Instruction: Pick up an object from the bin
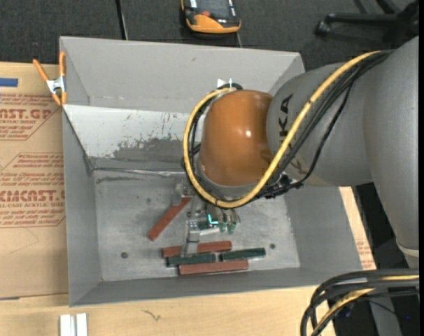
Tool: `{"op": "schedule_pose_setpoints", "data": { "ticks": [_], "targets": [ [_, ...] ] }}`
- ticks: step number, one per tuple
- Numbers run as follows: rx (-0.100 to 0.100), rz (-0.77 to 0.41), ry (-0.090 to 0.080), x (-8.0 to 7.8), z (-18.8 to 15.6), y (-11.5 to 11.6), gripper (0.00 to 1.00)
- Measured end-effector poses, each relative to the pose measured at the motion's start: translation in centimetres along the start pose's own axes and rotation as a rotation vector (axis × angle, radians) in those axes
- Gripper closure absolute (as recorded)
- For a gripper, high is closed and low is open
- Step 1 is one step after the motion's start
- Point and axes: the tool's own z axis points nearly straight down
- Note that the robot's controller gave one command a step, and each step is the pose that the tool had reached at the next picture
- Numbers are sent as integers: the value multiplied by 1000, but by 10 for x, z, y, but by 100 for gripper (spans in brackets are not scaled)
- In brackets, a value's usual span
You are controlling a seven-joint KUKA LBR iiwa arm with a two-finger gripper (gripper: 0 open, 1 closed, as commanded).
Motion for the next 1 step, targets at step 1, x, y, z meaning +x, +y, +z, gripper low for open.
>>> {"op": "schedule_pose_setpoints", "data": {
  "ticks": [1],
  "targets": [
    [-1,1,-7,-2,-4,-1,0]
  ]
}}
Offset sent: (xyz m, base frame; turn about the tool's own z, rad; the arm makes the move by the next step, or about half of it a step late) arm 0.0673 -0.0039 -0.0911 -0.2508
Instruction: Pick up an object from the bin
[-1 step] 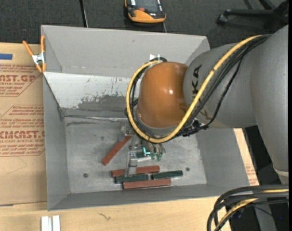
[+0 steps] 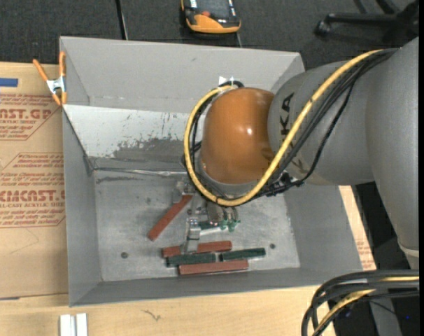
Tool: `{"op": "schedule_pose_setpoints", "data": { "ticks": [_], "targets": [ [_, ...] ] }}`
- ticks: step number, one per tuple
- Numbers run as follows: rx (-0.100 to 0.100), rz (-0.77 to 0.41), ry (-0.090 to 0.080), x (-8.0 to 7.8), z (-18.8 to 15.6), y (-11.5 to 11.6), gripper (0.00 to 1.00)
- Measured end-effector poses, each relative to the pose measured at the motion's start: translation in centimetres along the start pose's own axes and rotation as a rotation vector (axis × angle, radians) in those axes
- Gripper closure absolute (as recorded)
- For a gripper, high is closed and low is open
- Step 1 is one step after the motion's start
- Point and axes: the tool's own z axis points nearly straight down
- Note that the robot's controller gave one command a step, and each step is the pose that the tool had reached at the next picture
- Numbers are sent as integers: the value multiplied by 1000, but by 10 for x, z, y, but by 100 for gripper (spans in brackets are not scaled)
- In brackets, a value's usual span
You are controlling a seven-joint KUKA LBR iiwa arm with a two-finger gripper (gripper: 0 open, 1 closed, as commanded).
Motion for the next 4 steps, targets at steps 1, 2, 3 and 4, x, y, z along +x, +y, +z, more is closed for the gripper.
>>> {"op": "schedule_pose_setpoints", "data": {
  "ticks": [1,2,3,4],
  "targets": [
    [0,-124,-6,-33,44,-1,0],
    [1,-180,1,-57,98,-6,0],
    [0,-169,-1,-58,95,-10,0],
    [-1,-180,-2,-58,97,-5,0]
  ]
}}
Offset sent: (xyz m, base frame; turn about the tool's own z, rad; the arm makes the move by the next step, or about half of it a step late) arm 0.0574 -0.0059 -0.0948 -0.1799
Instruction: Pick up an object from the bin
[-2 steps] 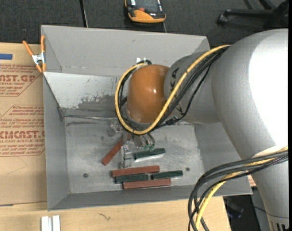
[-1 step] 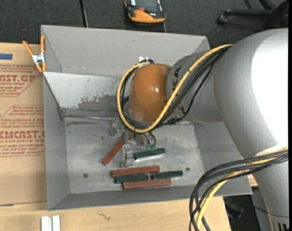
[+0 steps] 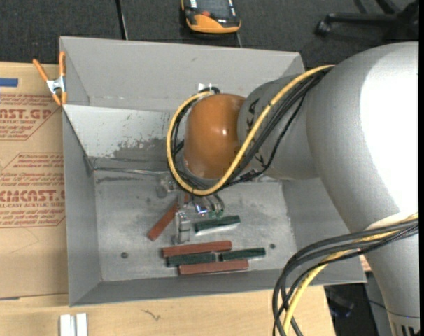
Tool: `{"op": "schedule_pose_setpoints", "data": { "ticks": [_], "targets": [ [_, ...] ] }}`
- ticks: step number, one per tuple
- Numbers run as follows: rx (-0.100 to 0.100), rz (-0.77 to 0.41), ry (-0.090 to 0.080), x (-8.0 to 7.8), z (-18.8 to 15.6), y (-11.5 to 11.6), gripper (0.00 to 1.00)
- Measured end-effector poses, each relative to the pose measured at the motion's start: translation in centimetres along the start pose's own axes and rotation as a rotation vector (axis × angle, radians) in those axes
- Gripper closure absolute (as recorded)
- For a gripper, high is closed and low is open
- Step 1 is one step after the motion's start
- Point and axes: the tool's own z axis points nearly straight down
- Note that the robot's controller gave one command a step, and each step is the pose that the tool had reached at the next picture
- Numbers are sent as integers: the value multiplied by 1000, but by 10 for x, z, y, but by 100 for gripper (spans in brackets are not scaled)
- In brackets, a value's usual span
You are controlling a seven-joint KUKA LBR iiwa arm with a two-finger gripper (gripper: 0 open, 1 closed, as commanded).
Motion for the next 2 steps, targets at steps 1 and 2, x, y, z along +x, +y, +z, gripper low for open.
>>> {"op": "schedule_pose_setpoints", "data": {
  "ticks": [1,2],
  "targets": [
    [-1,10,-1,-1,-3,-4,100],
    [-1,10,-1,-1,-3,-4,100]
  ]
}}
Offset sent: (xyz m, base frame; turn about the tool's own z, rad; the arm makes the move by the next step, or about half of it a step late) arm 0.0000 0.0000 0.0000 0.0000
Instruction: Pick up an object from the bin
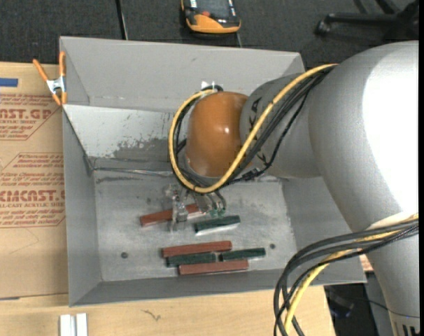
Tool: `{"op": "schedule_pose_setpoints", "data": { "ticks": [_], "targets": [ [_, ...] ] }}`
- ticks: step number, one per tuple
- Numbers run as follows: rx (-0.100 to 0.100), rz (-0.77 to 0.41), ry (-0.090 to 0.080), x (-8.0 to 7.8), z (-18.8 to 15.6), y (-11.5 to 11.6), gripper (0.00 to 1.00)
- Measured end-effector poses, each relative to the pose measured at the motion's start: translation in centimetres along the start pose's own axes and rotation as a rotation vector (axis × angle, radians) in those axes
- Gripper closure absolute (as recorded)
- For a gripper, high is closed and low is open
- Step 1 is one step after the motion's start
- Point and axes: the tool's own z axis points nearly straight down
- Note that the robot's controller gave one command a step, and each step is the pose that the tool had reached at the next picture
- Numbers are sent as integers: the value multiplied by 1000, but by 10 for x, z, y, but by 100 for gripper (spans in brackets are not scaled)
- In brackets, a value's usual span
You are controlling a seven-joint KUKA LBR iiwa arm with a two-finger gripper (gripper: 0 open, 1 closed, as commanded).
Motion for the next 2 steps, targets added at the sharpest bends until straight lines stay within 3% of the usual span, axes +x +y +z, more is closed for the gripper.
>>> {"op": "schedule_pose_setpoints", "data": {
  "ticks": [2],
  "targets": [
    [1,0,13,3,-27,0,100]
  ]
}}
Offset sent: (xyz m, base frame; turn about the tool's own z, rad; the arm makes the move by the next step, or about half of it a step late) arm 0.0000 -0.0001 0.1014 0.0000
